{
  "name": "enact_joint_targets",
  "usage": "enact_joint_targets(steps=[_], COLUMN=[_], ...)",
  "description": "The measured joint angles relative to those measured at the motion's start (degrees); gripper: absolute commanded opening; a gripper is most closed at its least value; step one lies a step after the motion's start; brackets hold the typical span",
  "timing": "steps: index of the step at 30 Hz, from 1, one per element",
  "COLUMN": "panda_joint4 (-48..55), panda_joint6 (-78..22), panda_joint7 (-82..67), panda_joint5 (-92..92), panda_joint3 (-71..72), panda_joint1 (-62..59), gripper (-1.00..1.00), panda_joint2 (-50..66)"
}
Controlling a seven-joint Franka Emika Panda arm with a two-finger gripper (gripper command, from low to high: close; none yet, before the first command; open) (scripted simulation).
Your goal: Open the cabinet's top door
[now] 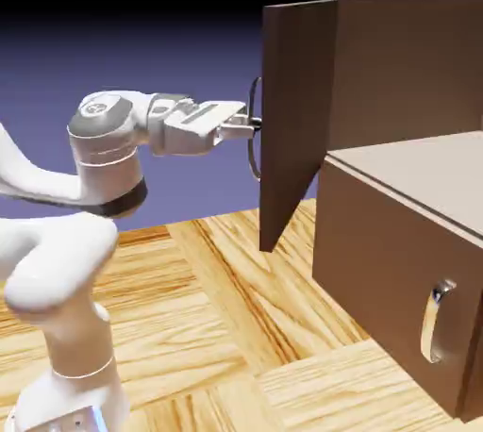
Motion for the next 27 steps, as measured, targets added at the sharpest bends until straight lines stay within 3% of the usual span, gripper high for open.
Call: enact_joint_targets(steps=[15, 27], panda_joint4=[3.2, 23.8], panda_joint6=[-37.0, -65.5], panda_joint7=[-6.2, -5.8], panda_joint5=[25.8, 41.9], panda_joint3=[25.9, 47.5], panda_joint1=[19.1, 12.9], gripper=[-1.0, -1.0], panda_joint2=[-10.2, -5.0])
